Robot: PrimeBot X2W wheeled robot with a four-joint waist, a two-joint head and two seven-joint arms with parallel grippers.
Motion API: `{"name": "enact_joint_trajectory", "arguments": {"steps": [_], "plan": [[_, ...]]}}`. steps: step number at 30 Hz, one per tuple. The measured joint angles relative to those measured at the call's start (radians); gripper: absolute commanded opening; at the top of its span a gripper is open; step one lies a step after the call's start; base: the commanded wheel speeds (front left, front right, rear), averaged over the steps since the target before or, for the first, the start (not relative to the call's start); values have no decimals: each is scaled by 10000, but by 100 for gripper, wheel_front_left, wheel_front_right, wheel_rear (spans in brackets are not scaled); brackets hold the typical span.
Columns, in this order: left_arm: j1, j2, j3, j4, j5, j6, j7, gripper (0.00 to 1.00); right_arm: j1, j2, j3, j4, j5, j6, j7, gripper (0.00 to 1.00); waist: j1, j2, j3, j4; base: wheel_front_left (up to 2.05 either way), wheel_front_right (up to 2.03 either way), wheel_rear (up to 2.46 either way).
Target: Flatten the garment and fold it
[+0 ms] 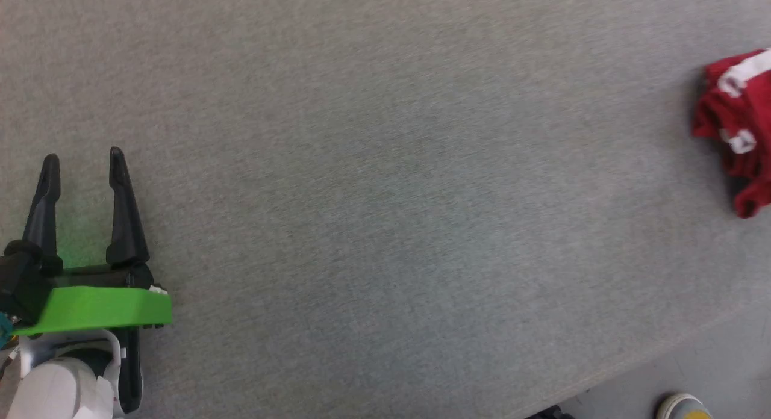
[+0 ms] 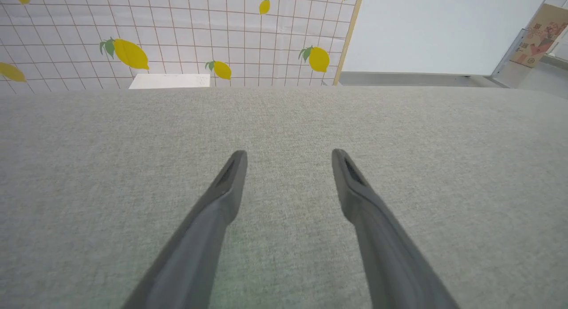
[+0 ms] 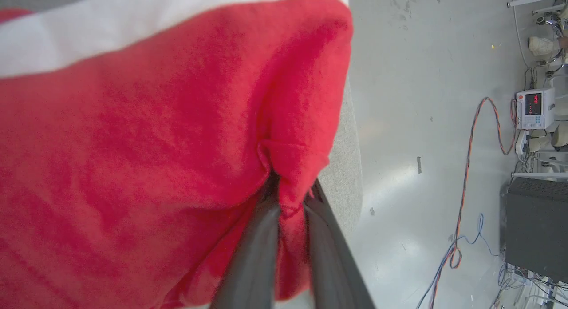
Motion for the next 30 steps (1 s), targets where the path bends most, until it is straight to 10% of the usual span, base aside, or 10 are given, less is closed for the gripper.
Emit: {"name": "enact_joint_trajectory", "arguments": {"steps": [2,4,14,30], "plan": [[9,8,13,-21,8,42,2,100,-1,19,-535,31,-314,0,-6,2,0,0,137,133,0,0,0],[25,13,19,-38,8,42,4,100,2,73,-1018,13,-767,0,-38,100,0,0,239,269,0,0,0],[131,-125,-42,336,-79,58,-151,100,118,318,-2219,-652,-1290,0,-654,100,0,0,-233,485,0,0,0],[382,-993,-111,1929,-606,56,-1039,100,513,1743,29,-5060,2146,-2,-3582,100,-2,0,-2672,1207,0,0,0]]}}
